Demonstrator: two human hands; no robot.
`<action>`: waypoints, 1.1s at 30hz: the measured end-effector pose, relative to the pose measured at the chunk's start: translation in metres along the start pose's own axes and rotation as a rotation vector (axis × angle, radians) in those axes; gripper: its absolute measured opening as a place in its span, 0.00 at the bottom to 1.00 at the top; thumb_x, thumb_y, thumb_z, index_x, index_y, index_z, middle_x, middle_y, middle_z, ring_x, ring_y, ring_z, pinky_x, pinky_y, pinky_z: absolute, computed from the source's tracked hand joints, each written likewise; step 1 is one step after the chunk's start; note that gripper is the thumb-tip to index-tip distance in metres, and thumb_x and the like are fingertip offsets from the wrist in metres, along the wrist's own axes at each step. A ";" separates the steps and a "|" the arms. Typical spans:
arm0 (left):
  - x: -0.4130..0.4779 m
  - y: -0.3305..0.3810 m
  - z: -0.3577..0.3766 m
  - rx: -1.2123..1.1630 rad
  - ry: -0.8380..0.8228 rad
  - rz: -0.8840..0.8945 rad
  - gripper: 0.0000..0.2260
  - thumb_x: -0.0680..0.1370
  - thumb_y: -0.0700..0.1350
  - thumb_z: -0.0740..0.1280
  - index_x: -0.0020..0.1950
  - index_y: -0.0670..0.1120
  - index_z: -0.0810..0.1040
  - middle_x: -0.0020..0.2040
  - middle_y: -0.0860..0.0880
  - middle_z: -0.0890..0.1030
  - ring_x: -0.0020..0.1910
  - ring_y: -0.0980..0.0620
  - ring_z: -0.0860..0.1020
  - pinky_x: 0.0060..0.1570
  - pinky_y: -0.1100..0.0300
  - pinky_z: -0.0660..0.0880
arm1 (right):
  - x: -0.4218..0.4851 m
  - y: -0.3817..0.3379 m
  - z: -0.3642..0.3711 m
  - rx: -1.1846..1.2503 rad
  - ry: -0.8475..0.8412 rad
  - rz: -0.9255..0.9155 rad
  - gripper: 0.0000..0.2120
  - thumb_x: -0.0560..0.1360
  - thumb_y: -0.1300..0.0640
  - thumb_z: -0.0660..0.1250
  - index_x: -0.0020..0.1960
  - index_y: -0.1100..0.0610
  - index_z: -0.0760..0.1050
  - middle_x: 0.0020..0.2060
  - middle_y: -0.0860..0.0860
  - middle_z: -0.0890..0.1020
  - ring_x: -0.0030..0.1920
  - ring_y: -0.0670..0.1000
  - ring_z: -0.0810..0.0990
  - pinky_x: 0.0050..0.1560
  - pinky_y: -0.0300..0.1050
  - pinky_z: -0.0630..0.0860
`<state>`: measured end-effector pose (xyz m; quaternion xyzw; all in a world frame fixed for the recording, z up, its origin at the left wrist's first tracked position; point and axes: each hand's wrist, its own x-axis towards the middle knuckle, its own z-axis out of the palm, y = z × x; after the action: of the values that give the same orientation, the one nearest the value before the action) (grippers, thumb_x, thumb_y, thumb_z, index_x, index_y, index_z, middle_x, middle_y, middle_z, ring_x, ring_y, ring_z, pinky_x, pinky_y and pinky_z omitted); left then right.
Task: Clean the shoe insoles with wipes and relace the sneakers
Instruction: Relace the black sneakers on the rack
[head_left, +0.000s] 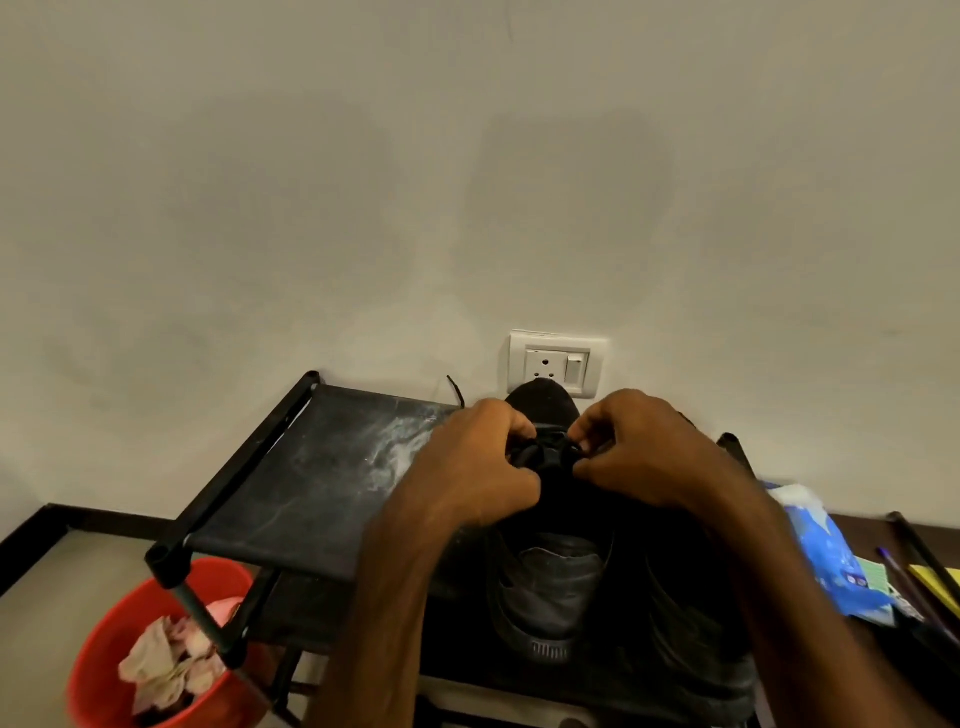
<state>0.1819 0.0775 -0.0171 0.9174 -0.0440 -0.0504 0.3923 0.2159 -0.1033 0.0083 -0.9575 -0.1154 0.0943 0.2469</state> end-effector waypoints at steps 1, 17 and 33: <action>-0.002 0.000 0.003 0.018 0.036 -0.009 0.24 0.70 0.43 0.74 0.66 0.52 0.78 0.57 0.53 0.81 0.55 0.54 0.80 0.58 0.53 0.80 | -0.001 0.002 0.003 0.015 0.015 0.002 0.11 0.74 0.60 0.75 0.55 0.53 0.81 0.48 0.50 0.83 0.46 0.46 0.81 0.44 0.35 0.77; 0.003 -0.017 0.005 -0.076 0.270 0.177 0.06 0.81 0.50 0.68 0.52 0.55 0.85 0.48 0.61 0.85 0.49 0.64 0.81 0.56 0.58 0.79 | 0.000 0.017 -0.001 0.198 0.178 -0.061 0.07 0.74 0.57 0.76 0.38 0.47 0.85 0.34 0.43 0.85 0.38 0.42 0.84 0.36 0.29 0.77; 0.017 -0.034 0.011 0.008 0.263 0.314 0.10 0.80 0.46 0.68 0.55 0.60 0.85 0.53 0.60 0.84 0.50 0.61 0.82 0.57 0.57 0.79 | -0.004 0.027 -0.013 0.512 -0.170 -0.048 0.07 0.80 0.58 0.69 0.48 0.54 0.86 0.43 0.56 0.87 0.43 0.51 0.83 0.49 0.44 0.80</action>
<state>0.1987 0.0909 -0.0507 0.8995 -0.1349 0.1320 0.3941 0.2201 -0.1331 0.0070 -0.8495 -0.1306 0.1948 0.4726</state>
